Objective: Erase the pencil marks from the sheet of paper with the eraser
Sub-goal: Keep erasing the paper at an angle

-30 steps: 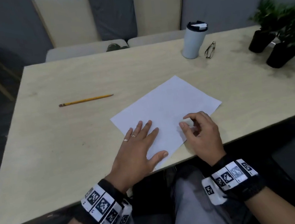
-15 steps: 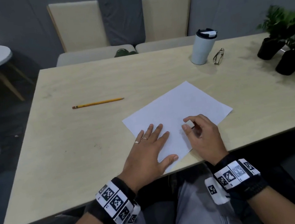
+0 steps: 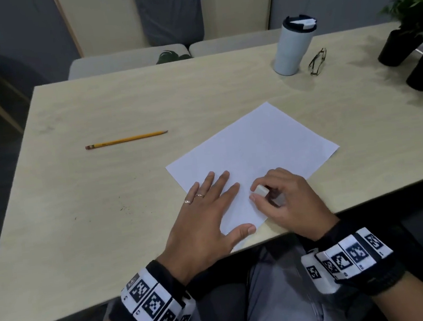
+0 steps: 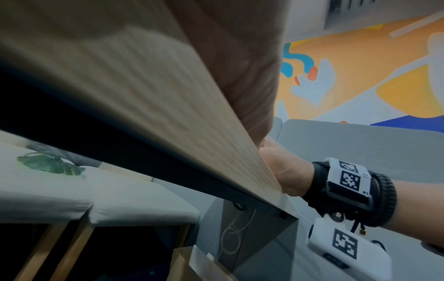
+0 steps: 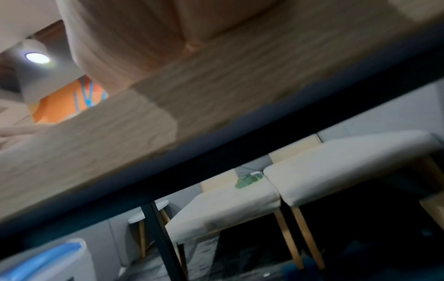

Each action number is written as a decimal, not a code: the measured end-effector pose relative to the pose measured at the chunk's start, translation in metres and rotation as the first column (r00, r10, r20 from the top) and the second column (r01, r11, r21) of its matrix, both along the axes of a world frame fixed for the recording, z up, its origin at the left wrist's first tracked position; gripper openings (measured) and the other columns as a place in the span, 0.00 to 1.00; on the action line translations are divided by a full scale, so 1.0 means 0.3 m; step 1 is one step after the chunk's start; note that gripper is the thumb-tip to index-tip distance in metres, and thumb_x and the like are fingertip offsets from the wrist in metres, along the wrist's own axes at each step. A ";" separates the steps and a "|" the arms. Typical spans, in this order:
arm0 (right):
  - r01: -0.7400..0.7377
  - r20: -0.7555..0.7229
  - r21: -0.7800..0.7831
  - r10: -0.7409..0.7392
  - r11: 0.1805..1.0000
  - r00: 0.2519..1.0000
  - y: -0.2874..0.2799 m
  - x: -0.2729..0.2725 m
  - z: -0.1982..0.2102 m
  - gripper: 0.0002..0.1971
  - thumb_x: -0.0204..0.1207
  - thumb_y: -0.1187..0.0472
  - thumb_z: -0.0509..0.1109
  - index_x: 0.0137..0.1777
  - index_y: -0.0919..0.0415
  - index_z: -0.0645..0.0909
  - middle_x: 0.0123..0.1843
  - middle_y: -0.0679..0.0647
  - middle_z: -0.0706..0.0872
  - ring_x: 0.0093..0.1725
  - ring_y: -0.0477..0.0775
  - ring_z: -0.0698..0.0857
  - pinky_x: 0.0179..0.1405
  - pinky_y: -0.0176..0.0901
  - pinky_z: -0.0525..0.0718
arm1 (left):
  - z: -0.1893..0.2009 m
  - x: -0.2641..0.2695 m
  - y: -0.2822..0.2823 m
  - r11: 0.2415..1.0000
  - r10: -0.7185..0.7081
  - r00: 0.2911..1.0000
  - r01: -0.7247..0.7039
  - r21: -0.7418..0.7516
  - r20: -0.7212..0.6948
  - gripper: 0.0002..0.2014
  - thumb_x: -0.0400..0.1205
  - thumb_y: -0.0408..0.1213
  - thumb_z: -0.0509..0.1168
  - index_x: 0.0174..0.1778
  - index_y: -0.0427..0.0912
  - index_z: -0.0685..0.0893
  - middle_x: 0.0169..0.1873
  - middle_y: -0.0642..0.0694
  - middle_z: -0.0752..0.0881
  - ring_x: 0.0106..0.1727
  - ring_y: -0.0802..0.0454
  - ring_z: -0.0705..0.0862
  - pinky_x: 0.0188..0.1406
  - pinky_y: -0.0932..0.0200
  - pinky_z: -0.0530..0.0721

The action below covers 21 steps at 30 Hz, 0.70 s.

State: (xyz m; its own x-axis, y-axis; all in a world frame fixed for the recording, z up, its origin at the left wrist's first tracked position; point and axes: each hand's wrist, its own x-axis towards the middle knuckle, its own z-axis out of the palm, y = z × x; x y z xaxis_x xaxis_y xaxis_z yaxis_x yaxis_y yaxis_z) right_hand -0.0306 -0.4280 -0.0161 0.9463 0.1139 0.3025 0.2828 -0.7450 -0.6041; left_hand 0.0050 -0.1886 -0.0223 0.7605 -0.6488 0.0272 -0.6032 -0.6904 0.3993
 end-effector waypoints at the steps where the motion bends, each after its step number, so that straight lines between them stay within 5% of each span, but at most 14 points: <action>1: -0.009 -0.002 -0.046 0.009 0.999 1.000 -0.015 0.006 0.004 0.03 0.82 0.58 0.81 0.51 0.51 0.90 0.38 0.40 0.79 0.43 0.48 0.79 0.47 0.49 0.83 | -0.001 0.001 -0.001 1.000 0.004 1.000 -0.004 0.004 -0.005 0.46 0.82 0.80 0.49 0.93 0.60 0.56 0.93 0.61 0.43 0.91 0.62 0.32 0.92 0.52 0.37; 6: 0.208 0.013 -0.099 -0.208 0.973 0.978 -0.103 0.044 0.036 0.03 0.81 0.56 0.81 0.47 0.49 0.90 0.36 0.39 0.80 0.44 0.52 0.78 0.46 0.57 0.84 | 0.005 -0.002 -0.001 1.000 0.004 1.000 -0.004 0.003 0.001 0.46 0.82 0.80 0.49 0.93 0.60 0.57 0.93 0.60 0.44 0.91 0.61 0.34 0.91 0.54 0.34; 11: -0.043 -0.029 -0.046 0.042 0.998 0.999 0.041 -0.029 0.042 0.06 0.82 0.48 0.77 0.49 0.48 0.91 0.37 0.41 0.82 0.45 0.49 0.78 0.47 0.46 0.81 | 0.001 0.000 0.002 1.000 0.001 1.000 -0.001 -0.002 -0.005 0.46 0.82 0.80 0.50 0.93 0.60 0.56 0.93 0.60 0.43 0.91 0.61 0.33 0.92 0.49 0.39; 14: 0.090 -0.055 -0.061 -0.094 0.994 0.994 -0.010 0.005 0.040 0.12 0.81 0.41 0.72 0.47 0.46 0.91 0.34 0.42 0.80 0.44 0.49 0.77 0.44 0.53 0.82 | 0.007 0.000 -0.003 1.000 0.009 1.000 -0.009 -0.002 -0.006 0.45 0.83 0.79 0.50 0.93 0.59 0.56 0.93 0.60 0.44 0.91 0.61 0.34 0.92 0.52 0.38; 16: 0.134 -0.015 -0.052 -0.135 0.990 0.991 -0.011 0.023 0.047 0.09 0.81 0.45 0.75 0.47 0.48 0.91 0.34 0.38 0.80 0.44 0.47 0.77 0.44 0.51 0.82 | 0.012 -0.003 -0.004 1.000 0.014 1.000 -0.014 -0.001 -0.003 0.45 0.83 0.78 0.51 0.93 0.59 0.55 0.93 0.59 0.44 0.92 0.60 0.34 0.92 0.52 0.38; 19: -0.004 -0.007 -0.026 0.004 1.000 1.000 0.064 0.007 0.043 0.03 0.81 0.52 0.81 0.51 0.49 0.92 0.37 0.35 0.79 0.45 0.45 0.77 0.45 0.45 0.81 | 0.012 -0.002 -0.004 1.000 0.007 1.000 -0.007 -0.011 -0.002 0.45 0.83 0.78 0.52 0.94 0.58 0.56 0.93 0.58 0.44 0.92 0.58 0.35 0.92 0.50 0.40; 21: -0.034 -0.047 -0.045 0.032 0.998 0.998 0.064 0.011 0.025 0.07 0.81 0.46 0.77 0.50 0.46 0.91 0.36 0.37 0.80 0.45 0.48 0.77 0.44 0.50 0.81 | 0.013 -0.001 -0.006 1.000 0.009 1.000 -0.009 -0.013 0.002 0.45 0.83 0.78 0.52 0.94 0.58 0.56 0.93 0.58 0.45 0.92 0.58 0.36 0.92 0.51 0.39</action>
State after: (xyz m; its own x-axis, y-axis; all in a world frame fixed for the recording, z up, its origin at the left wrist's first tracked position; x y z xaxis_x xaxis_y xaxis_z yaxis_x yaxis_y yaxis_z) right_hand -0.0272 -0.4088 -0.0086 0.9547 0.1581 0.2519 0.2801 -0.7628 -0.5829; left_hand 0.0046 -0.1903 -0.0186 0.7664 -0.6413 0.0370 -0.5978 -0.6909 0.4067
